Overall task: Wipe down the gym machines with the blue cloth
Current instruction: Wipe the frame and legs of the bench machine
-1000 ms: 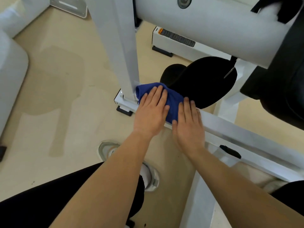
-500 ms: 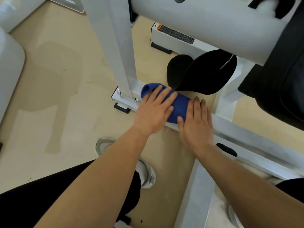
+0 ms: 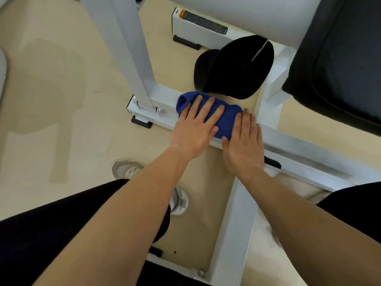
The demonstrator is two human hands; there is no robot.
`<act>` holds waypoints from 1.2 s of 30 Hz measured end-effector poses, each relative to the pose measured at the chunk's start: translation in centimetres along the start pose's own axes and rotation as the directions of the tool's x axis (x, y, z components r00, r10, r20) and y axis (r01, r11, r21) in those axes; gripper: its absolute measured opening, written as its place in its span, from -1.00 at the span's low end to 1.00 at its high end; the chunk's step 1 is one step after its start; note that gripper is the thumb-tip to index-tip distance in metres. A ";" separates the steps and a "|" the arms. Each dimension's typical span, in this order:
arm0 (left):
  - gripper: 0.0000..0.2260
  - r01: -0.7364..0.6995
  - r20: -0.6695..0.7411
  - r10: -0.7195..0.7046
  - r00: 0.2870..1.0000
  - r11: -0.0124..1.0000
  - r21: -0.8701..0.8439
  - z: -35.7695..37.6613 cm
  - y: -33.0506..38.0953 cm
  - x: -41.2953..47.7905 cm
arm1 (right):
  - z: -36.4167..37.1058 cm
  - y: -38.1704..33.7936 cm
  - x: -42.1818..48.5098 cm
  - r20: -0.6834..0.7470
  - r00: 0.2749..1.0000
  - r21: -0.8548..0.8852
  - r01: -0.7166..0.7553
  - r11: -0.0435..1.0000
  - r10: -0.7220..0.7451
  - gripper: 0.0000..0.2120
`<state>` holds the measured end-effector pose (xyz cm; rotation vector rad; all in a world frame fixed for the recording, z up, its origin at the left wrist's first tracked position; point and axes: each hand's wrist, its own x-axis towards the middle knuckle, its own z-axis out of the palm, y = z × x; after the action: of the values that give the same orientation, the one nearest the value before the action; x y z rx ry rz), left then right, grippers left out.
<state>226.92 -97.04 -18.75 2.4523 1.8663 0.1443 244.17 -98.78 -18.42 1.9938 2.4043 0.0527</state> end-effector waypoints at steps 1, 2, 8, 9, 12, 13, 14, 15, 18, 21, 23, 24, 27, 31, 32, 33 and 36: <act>-0.50 -0.049 0.012 0.049 0.999 0.999 0.012 -0.1 0.0 0.0 | 0.0 0.1 -0.4 0.006 0.999 0.000 -0.037 0.999 0.037 -0.27; -0.51 -0.082 0.021 0.081 0.996 0.997 0.017 -0.3 -0.6 0.1 | 0.0 -0.3 -0.5 0.015 0.997 0.002 -0.074 0.997 0.074 -0.26; -0.50 0.031 0.040 -0.032 0.999 0.999 0.028 -1.2 -5.9 -0.7 | -1.2 -6.2 1.6 0.065 0.998 0.000 0.015 1.000 -0.015 -0.36; -0.50 0.042 0.035 -0.043 0.998 0.998 0.040 -1.3 -6.0 -0.6 | -1.1 -6.6 1.7 0.062 0.998 0.024 0.025 0.999 -0.027 -0.36; -0.50 0.036 0.061 -0.038 0.997 0.999 0.039 -1.4 -3.9 -0.4 | -0.8 -5.1 0.6 0.039 0.997 0.058 0.069 0.996 -0.072 -0.30; -0.49 0.030 0.084 -0.034 0.996 0.999 0.040 -1.6 -3.0 -0.6 | -0.8 -4.3 0.1 0.055 0.993 0.066 0.102 0.993 -0.105 -0.28; -0.49 0.027 0.111 -0.032 0.993 0.999 0.043 -1.8 -2.2 -0.9 | -0.9 -3.5 -0.5 0.080 0.988 0.077 0.126 0.989 -0.132 -0.26; -0.48 0.026 0.136 -0.032 0.990 0.998 0.049 -2.0 -1.6 -1.2 | -1.0 -2.8 -0.9 0.103 0.984 0.078 0.135 0.988 -0.143 -0.25; -0.46 0.026 0.164 -0.036 0.986 0.997 0.066 -2.4 -0.2 -0.5 | -0.7 -1.0 -0.6 0.133 0.981 0.018 0.140 0.990 -0.141 -0.24; -0.45 0.020 0.171 -0.037 0.985 0.995 0.100 -2.2 1.2 -0.4 | -0.6 0.2 -1.2 0.115 0.982 -0.025 0.155 0.988 -0.152 -0.26; -0.45 0.040 0.196 -0.053 0.979 0.997 0.072 -2.3 3.5 -0.3 | -1.4 1.6 -2.1 0.146 0.984 -0.001 0.104 0.995 -0.103 -0.27; -0.45 0.046 0.220 -0.055 0.974 0.998 0.044 -2.3 5.3 -0.4 | -1.8 2.6 -2.9 0.176 0.982 0.002 0.068 0.998 -0.067 -0.27; -0.44 0.052 0.260 -0.055 0.964 0.998 0.018 -2.2 9.8 0.2 | -2.6 5.9 -4.1 0.237 0.971 0.017 0.009 1.000 -0.013 -0.24; -0.41 -0.028 0.272 0.024 0.962 1.000 0.011 -1.3 14.4 1.1 | -3.1 10.7 -6.3 0.284 0.957 0.032 -0.072 0.997 0.060 -0.13; -0.40 -0.073 0.265 0.066 0.962 0.997 0.015 -1.0 15.5 1.3 | -3.1 11.7 -7.0 0.286 0.954 0.029 -0.096 0.995 0.084 -0.11; -0.39 -0.119 0.256 0.111 0.960 0.993 0.014 -1.0 16.3 1.6 | -3.0 12.6 -7.6 0.288 0.952 0.030 -0.122 0.992 0.109 -0.12; -0.42 -0.226 0.234 0.219 0.947 0.974 0.004 -0.9 16.6 2.2 | -2.9 12.9 -8.2 0.286 0.941 0.055 -0.204 0.977 0.181 -0.18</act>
<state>243.36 -99.37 -16.08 2.5644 1.5075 -0.1579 258.26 -104.48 -15.11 2.1011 2.0666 -0.3124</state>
